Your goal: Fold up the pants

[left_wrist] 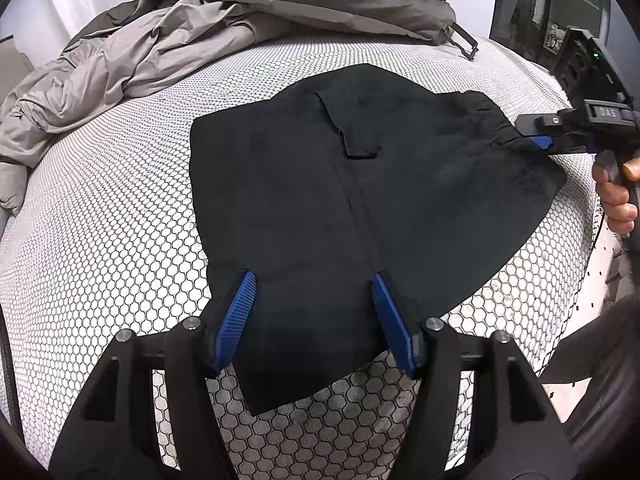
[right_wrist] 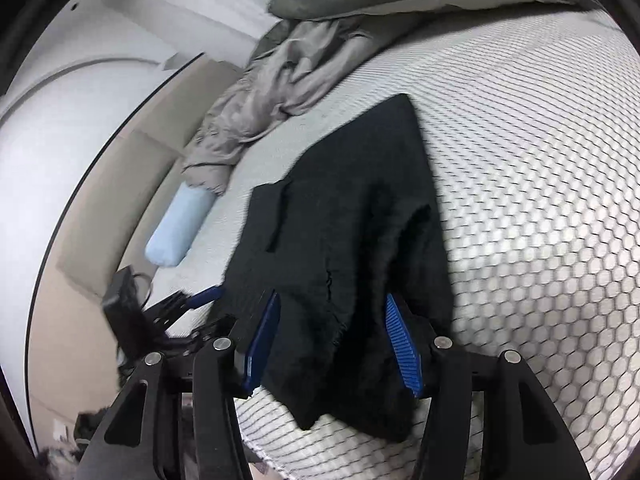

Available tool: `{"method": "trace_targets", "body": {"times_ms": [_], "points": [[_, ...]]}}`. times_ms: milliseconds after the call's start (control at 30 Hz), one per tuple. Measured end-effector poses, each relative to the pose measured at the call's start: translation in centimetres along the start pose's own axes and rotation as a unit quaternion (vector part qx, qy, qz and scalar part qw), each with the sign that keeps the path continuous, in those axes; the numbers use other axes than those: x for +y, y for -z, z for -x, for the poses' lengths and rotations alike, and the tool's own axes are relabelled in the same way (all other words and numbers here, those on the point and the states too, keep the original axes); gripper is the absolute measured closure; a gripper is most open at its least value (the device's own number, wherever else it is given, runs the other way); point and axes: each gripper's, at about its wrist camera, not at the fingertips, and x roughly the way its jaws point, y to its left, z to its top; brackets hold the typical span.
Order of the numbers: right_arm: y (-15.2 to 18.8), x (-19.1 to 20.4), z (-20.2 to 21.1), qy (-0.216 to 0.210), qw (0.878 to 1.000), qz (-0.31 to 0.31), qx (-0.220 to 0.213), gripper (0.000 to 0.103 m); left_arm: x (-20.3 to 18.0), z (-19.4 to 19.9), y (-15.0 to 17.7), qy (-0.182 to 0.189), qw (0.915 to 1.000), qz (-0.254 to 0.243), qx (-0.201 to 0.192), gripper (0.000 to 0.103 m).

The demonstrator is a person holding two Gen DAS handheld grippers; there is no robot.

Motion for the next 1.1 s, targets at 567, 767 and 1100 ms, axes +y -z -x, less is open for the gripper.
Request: {"method": "trace_targets", "body": {"times_ms": [567, 767, 1100], "points": [[1.9, 0.6, -1.1, -0.036, 0.998, 0.000, 0.046, 0.084, 0.6, 0.0, 0.1, 0.001, 1.0000, 0.000, 0.003, 0.043], [0.9, 3.7, 1.3, -0.009, 0.999, 0.045, -0.015, 0.089, 1.3, 0.6, -0.1, 0.032, 0.9992, 0.025, -0.006, 0.043], [0.9, 1.8, 2.7, 0.063, 0.997, 0.017, -0.048, 0.047, 5.1, 2.6, 0.3, 0.051, 0.9932, 0.100, -0.032, 0.041]]}}
